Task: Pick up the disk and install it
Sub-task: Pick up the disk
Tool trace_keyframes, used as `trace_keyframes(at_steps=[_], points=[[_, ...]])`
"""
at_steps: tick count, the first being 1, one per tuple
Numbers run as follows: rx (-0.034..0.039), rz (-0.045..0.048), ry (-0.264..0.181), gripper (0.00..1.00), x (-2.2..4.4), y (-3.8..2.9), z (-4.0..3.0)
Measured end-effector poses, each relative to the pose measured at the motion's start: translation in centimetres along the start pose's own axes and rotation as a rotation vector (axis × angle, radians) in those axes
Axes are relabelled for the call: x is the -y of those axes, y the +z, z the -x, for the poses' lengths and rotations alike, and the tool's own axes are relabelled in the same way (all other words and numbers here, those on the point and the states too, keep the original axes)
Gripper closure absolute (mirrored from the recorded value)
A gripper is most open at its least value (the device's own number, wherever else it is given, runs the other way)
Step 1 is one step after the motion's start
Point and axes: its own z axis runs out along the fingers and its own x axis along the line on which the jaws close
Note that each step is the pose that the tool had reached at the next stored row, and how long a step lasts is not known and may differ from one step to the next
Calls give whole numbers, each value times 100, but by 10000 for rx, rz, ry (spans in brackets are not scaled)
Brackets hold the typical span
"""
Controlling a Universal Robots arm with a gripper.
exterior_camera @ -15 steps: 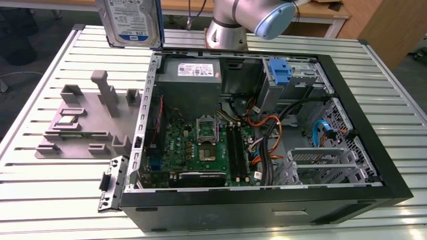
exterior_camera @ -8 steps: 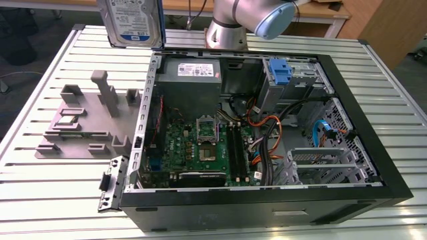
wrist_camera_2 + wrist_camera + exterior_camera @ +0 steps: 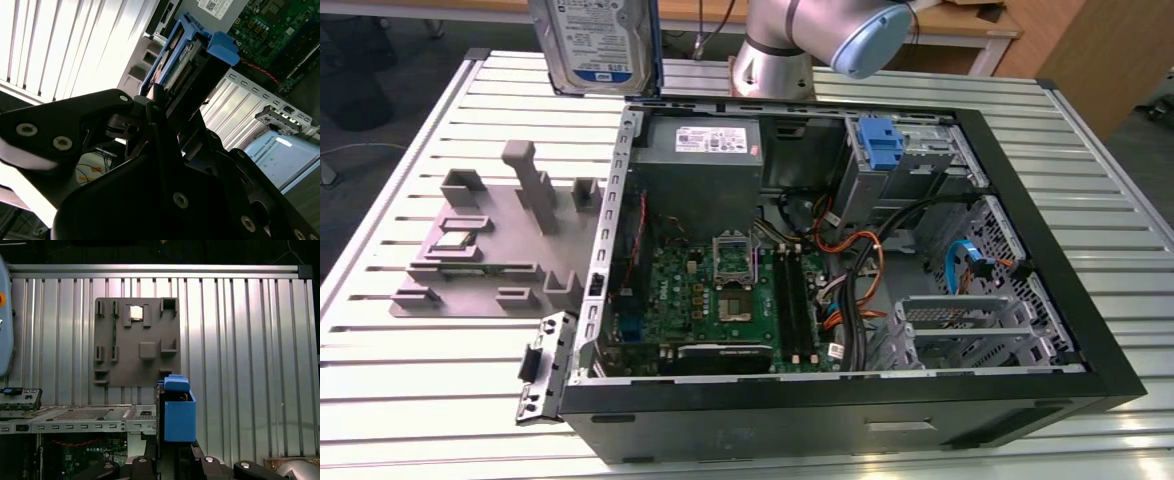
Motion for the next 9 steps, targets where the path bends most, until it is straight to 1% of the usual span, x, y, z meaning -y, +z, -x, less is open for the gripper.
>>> trace_keyframes(at_steps=[9], points=[[0, 0, 0, 65, 163, -6, 5]])
